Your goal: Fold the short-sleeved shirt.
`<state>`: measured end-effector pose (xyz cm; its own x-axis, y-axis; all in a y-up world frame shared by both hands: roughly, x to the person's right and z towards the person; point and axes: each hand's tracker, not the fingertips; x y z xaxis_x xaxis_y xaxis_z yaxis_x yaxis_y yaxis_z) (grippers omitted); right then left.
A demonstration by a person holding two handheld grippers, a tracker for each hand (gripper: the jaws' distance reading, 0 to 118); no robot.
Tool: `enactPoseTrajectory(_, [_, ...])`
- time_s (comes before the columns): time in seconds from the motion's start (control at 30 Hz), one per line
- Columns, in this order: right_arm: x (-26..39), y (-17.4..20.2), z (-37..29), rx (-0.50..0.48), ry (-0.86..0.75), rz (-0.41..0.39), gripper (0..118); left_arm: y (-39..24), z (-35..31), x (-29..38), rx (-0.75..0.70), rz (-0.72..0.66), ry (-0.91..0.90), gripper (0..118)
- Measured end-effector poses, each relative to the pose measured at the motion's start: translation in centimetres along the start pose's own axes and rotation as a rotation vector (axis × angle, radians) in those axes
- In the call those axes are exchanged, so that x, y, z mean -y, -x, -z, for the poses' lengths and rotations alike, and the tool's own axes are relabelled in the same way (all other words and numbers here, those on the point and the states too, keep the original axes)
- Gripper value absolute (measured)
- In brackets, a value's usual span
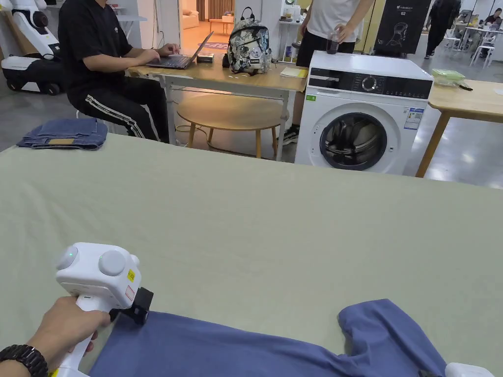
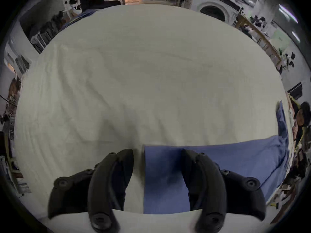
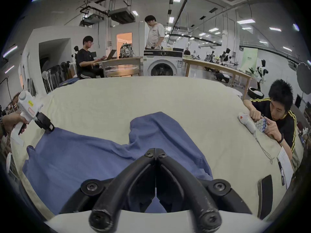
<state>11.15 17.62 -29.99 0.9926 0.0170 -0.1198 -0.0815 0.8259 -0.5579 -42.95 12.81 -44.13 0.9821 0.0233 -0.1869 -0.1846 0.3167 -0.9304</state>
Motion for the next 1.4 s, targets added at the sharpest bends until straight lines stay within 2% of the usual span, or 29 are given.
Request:
enactPoseTrajectory(0.1, [0.3,-0.3,0.4,-0.008,0.019,0.015,0,-1.3,-1.7,1.3,-0.005,0.026,-0.033,27])
enactPoseTrajectory(0.13, [0.3,-0.4,0.1,-0.008,0.025,0.019,0,-1.2,-1.6,1.2,0.034,0.024,-0.048,6])
enactPoseTrajectory(0.17, [0.4,-0.4,0.2,-0.007,0.028,0.022,0,-1.4,-1.5,1.2,0.059,0.013,-0.048,0])
enactPoseTrajectory(0.23, [0.5,-0.7,0.4,-0.011,0.039,0.031,0,-1.6,-1.6,1.4,0.027,0.041,-0.063,0])
enactPoseTrajectory(0.53, [-3.0,-4.1,2.4,0.024,0.064,0.045,0,-0.6,-4.5,3.2,0.102,0.033,-0.182,0])
enactPoseTrajectory(0.6, [-4.7,-5.2,4.0,0.033,0.108,0.030,14,-2.1,-6.7,5.1,0.123,0.021,-0.202,0])
enactPoseTrajectory(0.7, [-6.8,-7.3,8.2,-0.005,0.236,0.033,64,-1.5,-7.2,5.7,0.130,0.005,-0.228,0])
enactPoseTrajectory(0.73, [-7.2,-7.6,9.5,0.011,0.275,0.020,71,-1.4,-7.4,5.9,0.135,0.005,-0.231,0])
enactPoseTrajectory(0.83, [-7.9,-8.8,13.0,0.016,0.376,-0.030,70,-1.2,-7.5,6.5,0.134,-0.001,-0.239,0])
enactPoseTrajectory(0.93, [-7.8,-9.3,15.5,0.016,0.457,-0.040,70,-1.3,-7.5,7.3,0.136,-0.005,-0.239,0])
enactPoseTrajectory(1.07, [-6.9,-9.9,18.9,0.007,0.544,-0.037,70,-1.1,-7.1,7.6,0.133,-0.011,-0.232,0])
enactPoseTrajectory(1.13, [-6.3,-10.0,19.9,-0.023,0.597,0.003,70,-0.7,-6.5,7.6,0.130,-0.011,-0.225,0])
enactPoseTrajectory(1.2, [-6.3,-9.3,18.9,0.000,0.563,-0.005,66,-0.9,-6.6,7.9,0.125,-0.009,-0.221,0])
enactPoseTrajectory(1.23, [-6.4,-9.2,18.7,0.003,0.557,-0.007,55,-1.0,-6.7,8.0,0.123,-0.007,-0.220,0])
enactPoseTrajectory(1.27, [-6.4,-9.0,18.6,0.004,0.547,-0.013,37,-1.1,-6.7,8.1,0.121,-0.005,-0.220,0])
enactPoseTrajectory(1.3, [-6.4,-8.7,18.3,0.016,0.534,-0.026,7,-1.1,-6.7,8.2,0.118,-0.002,-0.221,0])
enactPoseTrajectory(1.33, [-6.2,-8.3,18.1,0.006,0.532,-0.028,0,-1.4,-6.9,8.4,0.116,-0.002,-0.221,0])
enactPoseTrajectory(1.4, [-5.9,-8.6,17.9,0.003,0.527,-0.040,0,-1.8,-7.3,8.9,0.116,-0.006,-0.224,0])
